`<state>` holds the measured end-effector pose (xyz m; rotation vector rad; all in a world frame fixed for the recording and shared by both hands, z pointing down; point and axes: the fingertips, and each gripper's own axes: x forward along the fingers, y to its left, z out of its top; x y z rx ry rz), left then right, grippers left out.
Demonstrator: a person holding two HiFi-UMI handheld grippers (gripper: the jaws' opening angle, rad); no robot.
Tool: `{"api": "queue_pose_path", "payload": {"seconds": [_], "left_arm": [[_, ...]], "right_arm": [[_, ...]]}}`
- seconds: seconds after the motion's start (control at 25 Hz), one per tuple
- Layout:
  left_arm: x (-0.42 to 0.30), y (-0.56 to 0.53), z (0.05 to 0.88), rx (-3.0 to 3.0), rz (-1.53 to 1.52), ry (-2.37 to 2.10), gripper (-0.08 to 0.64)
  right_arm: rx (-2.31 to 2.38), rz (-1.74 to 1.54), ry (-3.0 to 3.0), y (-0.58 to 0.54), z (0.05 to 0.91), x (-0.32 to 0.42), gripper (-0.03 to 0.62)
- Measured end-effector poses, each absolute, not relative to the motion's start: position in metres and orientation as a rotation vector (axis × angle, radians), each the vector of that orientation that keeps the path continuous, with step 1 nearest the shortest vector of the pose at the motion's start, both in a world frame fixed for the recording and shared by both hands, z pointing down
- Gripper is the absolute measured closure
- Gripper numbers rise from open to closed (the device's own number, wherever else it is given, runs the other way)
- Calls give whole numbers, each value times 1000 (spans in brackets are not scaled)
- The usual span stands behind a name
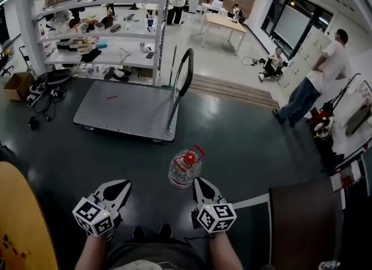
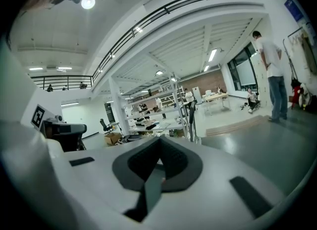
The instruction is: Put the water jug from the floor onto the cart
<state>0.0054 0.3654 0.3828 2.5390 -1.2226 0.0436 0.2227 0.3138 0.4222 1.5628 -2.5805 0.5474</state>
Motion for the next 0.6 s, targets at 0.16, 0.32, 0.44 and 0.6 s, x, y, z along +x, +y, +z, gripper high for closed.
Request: {"api": "queue_pose_path", "payload": {"seconds": [0.16, 0.32, 0.44, 0.6], "left_arm": [[10, 369, 387, 2515, 48, -1234, 552], [23, 371, 390, 2493, 40, -1253, 552], [33, 369, 395, 2495, 27, -1272, 552], [42, 364, 401, 2501, 48, -1266, 552]], "right_arm": [[1594, 528, -2609, 304, 416, 244, 604], [1598, 510, -2627, 298, 416, 267, 604], [1615, 514, -2634, 293, 425, 280, 603], [1604, 527, -2652, 289, 433, 280, 603]]}}
